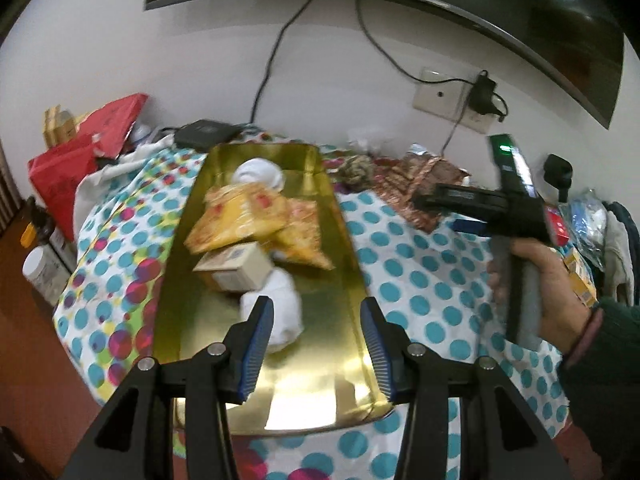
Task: Organize objects
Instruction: 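Grasp the brown patterned snack bag with the right gripper and lift it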
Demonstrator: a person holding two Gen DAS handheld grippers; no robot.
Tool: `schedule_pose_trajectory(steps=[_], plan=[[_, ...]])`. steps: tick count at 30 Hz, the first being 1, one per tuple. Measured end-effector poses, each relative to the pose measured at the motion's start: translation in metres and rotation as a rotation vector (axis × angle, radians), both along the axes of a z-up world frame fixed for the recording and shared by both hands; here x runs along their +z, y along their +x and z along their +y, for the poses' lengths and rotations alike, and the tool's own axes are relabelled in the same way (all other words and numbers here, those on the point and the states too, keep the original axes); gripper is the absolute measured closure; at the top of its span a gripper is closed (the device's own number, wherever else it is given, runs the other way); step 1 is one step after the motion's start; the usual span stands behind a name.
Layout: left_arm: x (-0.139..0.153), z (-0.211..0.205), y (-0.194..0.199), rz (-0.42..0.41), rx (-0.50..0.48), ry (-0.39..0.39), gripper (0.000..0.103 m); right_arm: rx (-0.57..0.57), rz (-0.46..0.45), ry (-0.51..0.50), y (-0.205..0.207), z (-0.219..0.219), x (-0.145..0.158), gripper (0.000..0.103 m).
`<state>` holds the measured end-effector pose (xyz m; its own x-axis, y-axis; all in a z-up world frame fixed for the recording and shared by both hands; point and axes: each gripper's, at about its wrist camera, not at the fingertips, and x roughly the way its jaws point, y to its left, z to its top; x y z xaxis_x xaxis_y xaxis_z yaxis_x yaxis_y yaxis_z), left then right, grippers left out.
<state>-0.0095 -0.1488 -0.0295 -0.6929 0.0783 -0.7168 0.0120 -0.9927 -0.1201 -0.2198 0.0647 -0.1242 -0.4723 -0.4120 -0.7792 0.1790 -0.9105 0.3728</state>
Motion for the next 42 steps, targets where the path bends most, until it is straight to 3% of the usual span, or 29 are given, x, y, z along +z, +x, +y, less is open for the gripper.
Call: schedule_pose_trajectory(steps=[5,7,9,12,19,26,34,36,39,42], plan=[[0.001,0.021,-0.018,-0.004,-0.052,-0.001,0.057,-0.005,0.03,0.026,-0.022,-0.017,-0.001,0.016],[0.0,0.03,-0.024,-0.005,-0.067,-0.005,0.057,-0.015,0.032,0.03,-0.031,-0.022,-0.002,0.026],[-0.002,0.04,-0.03,-0.007,-0.084,-0.012,0.057,-0.011,0.036,0.069,-0.036,-0.026,-0.001,0.047],[-0.006,0.052,-0.038,-0.019,-0.098,-0.019,0.057,0.059,0.052,0.076,-0.038,-0.03,0.001,0.064],[-0.017,0.087,-0.055,-0.019,-0.128,-0.027,0.057,0.119,0.179,0.152,0.003,-0.015,0.021,0.066],[-0.031,0.119,-0.083,-0.002,-0.141,-0.05,0.057,0.038,0.306,0.198,0.056,0.059,0.042,0.066],[-0.041,0.147,-0.14,-0.022,-0.183,0.058,0.057,-0.111,0.308,0.292,0.068,0.131,0.027,0.066],[-0.039,0.156,-0.157,-0.012,-0.204,0.081,0.044,-0.124,0.29,0.277,0.068,0.141,0.019,0.065],[-0.039,0.17,-0.184,-0.011,-0.223,0.09,0.042,-0.135,0.274,0.239,0.065,0.146,0.017,0.065],[-0.043,0.184,-0.206,-0.02,-0.238,0.049,0.041,-0.107,0.251,0.267,0.061,0.138,0.014,0.065]])
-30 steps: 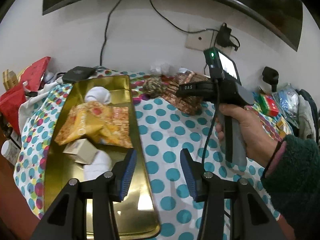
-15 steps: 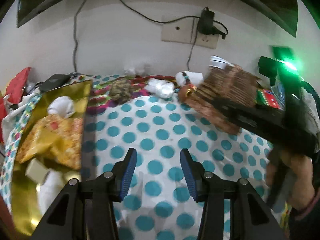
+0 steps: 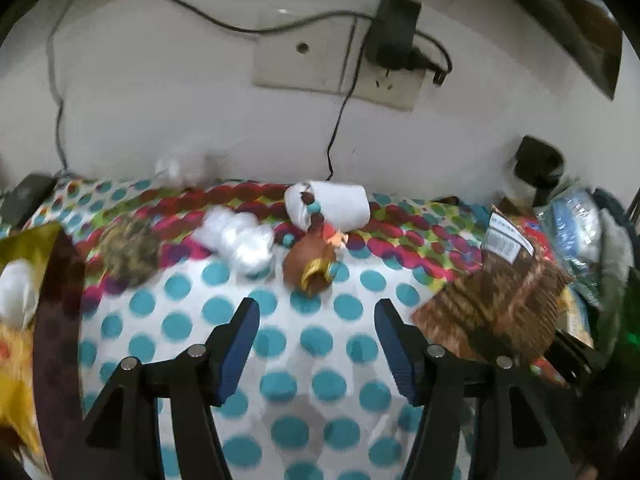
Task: Organize objects
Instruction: 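Grasp the brown patterned snack bag with the right gripper and lift it, then grasp the brown figurine with the left gripper while the right holds the brown bag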
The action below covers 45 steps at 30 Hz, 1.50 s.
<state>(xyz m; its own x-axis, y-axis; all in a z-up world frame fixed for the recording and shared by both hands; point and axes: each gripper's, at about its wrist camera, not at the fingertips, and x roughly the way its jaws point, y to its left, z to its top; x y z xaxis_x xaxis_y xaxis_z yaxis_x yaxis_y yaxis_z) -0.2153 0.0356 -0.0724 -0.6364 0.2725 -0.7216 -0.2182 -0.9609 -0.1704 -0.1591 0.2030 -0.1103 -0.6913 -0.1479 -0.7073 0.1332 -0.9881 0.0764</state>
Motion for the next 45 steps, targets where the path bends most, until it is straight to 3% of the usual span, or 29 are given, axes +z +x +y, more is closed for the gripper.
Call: schedule_pose_trajectory(steps=[5,10,13,15,18,29,32,37,45], plan=[[-0.015,0.019,-0.029,-0.028,-0.023,-0.042,0.041,0.012,0.003,0.018,0.0,-0.002,0.001,0.064],[-0.034,0.037,-0.05,-0.02,-0.039,-0.171,0.041,0.001,-0.028,-0.003,-0.004,0.001,-0.003,0.062],[-0.046,0.037,-0.061,-0.043,-0.04,-0.187,0.042,0.003,-0.063,-0.02,-0.009,0.002,-0.008,0.059],[-0.047,0.035,-0.065,-0.033,-0.028,-0.169,0.061,0.004,-0.079,-0.029,-0.01,0.002,-0.01,0.059],[-0.05,0.033,-0.065,-0.026,-0.028,-0.164,0.064,0.004,-0.09,-0.035,-0.01,0.002,-0.011,0.058],[-0.057,0.054,0.011,0.014,-0.068,-0.251,0.064,0.003,-0.099,-0.043,-0.012,0.0,-0.012,0.059],[-0.058,0.052,0.035,-0.011,-0.063,-0.219,0.064,-0.002,-0.101,-0.042,-0.01,0.002,-0.01,0.059],[-0.055,0.044,0.067,-0.01,-0.02,-0.231,0.064,-0.008,-0.103,-0.002,-0.014,-0.003,-0.012,0.059],[-0.053,0.024,0.07,-0.036,0.062,-0.178,0.064,-0.002,-0.106,0.041,-0.015,-0.007,-0.013,0.055]])
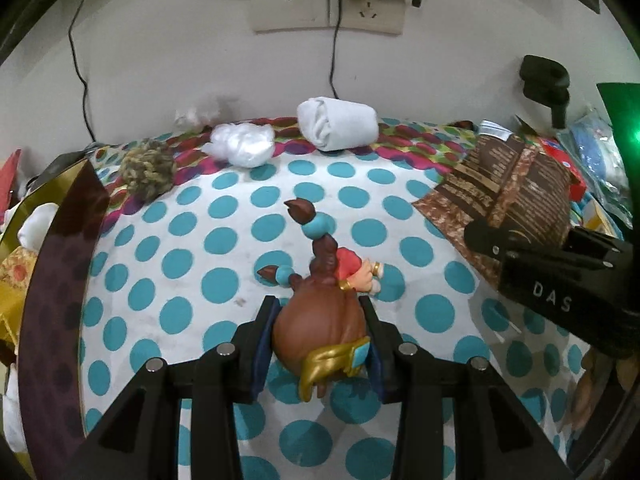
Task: Organize objects
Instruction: 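Grasp the brown figurine with the left gripper while the right holds the brown bag, then lift the brown figurine with the left gripper and swing toward the gold tray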
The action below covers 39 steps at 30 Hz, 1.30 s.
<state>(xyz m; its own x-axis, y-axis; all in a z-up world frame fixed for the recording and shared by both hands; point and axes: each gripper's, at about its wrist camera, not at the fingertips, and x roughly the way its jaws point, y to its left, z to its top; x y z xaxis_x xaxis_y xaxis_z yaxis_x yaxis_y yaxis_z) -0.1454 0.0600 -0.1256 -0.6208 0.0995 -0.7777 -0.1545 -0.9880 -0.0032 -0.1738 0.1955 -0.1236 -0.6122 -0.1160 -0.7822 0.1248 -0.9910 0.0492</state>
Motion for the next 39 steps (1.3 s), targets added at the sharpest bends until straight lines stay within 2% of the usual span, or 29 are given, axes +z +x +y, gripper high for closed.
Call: schedule_pose_trajectory(steps=[2,12,13,14,15,16,17,21,25,28,31,32,34,35,37,39], plan=[[0.001,-0.003,0.0,0.0,0.005,0.004,0.063,0.002,0.0,0.034,0.0,-0.004,-0.001,0.055],[0.005,-0.025,-0.003,-0.003,0.089,0.072,0.063,0.005,-0.001,0.048,0.001,-0.01,-0.002,0.052],[0.005,-0.027,-0.003,-0.002,0.097,0.077,0.063,0.003,-0.001,0.05,0.0,-0.011,-0.002,0.048],[0.006,-0.029,-0.003,-0.002,0.11,0.08,0.063,0.01,-0.006,0.041,-0.001,-0.012,-0.003,0.03],[0.006,-0.031,-0.003,-0.001,0.117,0.087,0.063,0.035,-0.017,0.039,-0.002,-0.017,-0.006,0.007],[0.006,-0.033,-0.003,-0.001,0.121,0.098,0.064,0.05,-0.043,0.085,-0.003,-0.026,-0.011,0.002],[0.006,-0.036,-0.003,0.0,0.135,0.106,0.064,0.034,-0.033,0.097,-0.001,-0.028,-0.01,0.002],[0.006,-0.042,-0.002,0.002,0.154,0.132,0.063,-0.009,-0.031,-0.049,0.001,-0.016,-0.01,0.0],[0.007,-0.047,-0.002,0.003,0.164,0.156,0.064,-0.064,0.021,-0.315,0.008,0.016,-0.01,0.0],[0.007,-0.047,-0.001,0.003,0.164,0.158,0.063,-0.143,0.05,-0.461,0.009,0.03,-0.011,0.0],[0.007,-0.046,-0.001,0.003,0.164,0.158,0.063,-0.191,0.041,-0.487,0.003,0.029,-0.006,0.0],[0.007,-0.046,-0.001,0.003,0.164,0.158,0.063,-0.205,0.037,-0.482,0.002,0.029,-0.006,0.005],[0.007,-0.047,-0.001,0.003,0.165,0.161,0.063,-0.241,0.03,-0.45,0.0,0.029,-0.003,0.038],[0.007,-0.047,-0.002,0.003,0.165,0.163,0.063,-0.247,0.016,-0.452,-0.002,0.031,-0.006,0.063],[0.007,-0.047,-0.001,0.004,0.165,0.165,0.063,-0.257,0.016,-0.47,-0.003,0.036,-0.009,0.068],[0.007,-0.047,-0.001,0.004,0.165,0.166,0.063,-0.247,0.029,-0.412,-0.002,0.031,-0.007,0.069]])
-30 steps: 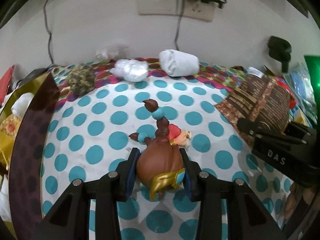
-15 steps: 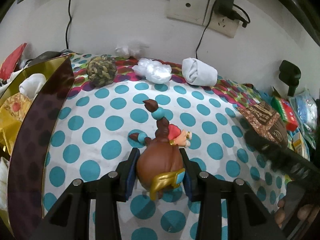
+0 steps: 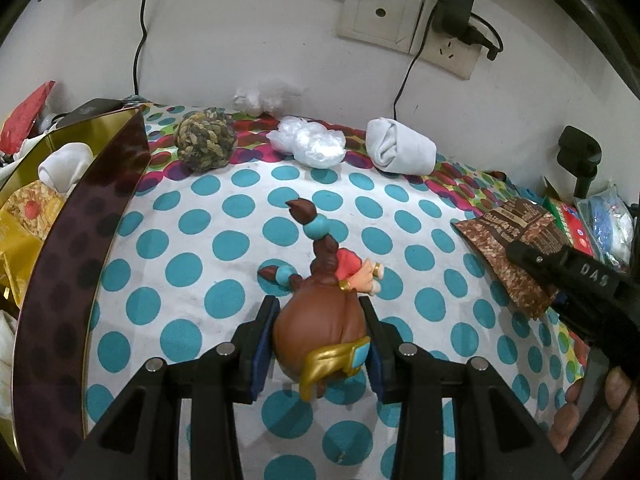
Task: Organize objects
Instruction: 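Lift the brown figurine with the left gripper and swing toward the gold tray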
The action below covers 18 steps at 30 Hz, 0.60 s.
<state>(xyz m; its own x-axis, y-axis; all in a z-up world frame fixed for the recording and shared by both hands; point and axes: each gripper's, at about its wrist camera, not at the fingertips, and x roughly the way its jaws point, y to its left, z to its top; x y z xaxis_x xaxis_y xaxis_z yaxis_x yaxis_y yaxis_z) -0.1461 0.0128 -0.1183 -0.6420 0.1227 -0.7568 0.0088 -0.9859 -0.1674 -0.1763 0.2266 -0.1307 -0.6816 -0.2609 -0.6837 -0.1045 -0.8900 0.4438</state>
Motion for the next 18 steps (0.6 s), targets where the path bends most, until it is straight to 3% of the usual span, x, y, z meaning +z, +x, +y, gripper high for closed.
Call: schedule_pose_trajectory(steps=[8,12,18], plan=[[0.001,-0.002,0.0,0.005,-0.005,0.022,0.063,0.032,0.03,0.181,0.003,-0.024,0.007,0.071],[0.004,-0.016,0.006,0.056,-0.031,0.155,0.063,0.073,0.057,0.275,0.007,-0.041,0.013,0.071],[0.005,-0.019,0.007,0.061,-0.011,0.168,0.064,0.096,0.061,0.265,0.008,-0.04,0.013,0.071]])
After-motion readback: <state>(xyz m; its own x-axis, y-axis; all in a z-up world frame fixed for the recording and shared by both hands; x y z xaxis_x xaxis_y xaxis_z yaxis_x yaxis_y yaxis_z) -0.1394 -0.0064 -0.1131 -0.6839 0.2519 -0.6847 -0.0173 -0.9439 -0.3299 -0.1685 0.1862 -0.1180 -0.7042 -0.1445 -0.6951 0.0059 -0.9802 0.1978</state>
